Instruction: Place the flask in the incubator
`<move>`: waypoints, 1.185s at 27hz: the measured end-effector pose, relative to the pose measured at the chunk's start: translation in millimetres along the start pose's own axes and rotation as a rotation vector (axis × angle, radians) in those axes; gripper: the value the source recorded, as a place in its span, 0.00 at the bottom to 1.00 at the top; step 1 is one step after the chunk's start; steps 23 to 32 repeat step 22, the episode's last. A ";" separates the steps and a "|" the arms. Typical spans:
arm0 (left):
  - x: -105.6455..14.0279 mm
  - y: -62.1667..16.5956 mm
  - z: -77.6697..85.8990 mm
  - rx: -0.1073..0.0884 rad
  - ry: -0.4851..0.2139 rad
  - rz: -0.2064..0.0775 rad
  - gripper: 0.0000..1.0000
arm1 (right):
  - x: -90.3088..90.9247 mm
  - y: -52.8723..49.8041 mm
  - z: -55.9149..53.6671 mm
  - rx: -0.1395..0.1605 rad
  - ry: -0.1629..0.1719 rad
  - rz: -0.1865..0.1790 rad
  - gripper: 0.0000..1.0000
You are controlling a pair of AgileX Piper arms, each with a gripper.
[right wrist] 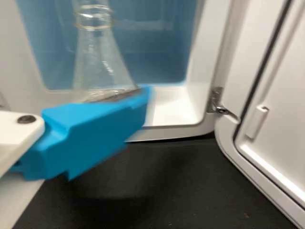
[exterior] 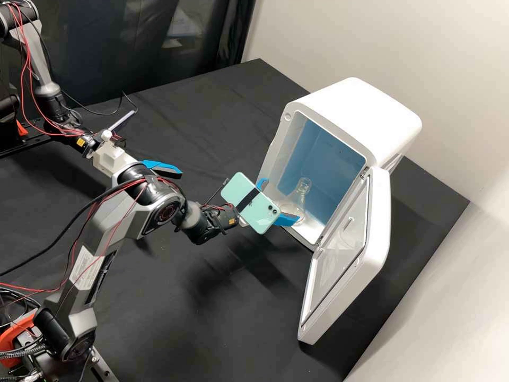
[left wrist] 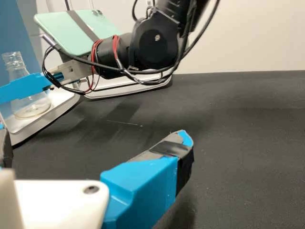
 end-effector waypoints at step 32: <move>-4.6 5.2 3.7 -0.099 0.019 0.100 1.00 | -72.2 -2.2 -7.2 0.099 0.095 0.102 1.00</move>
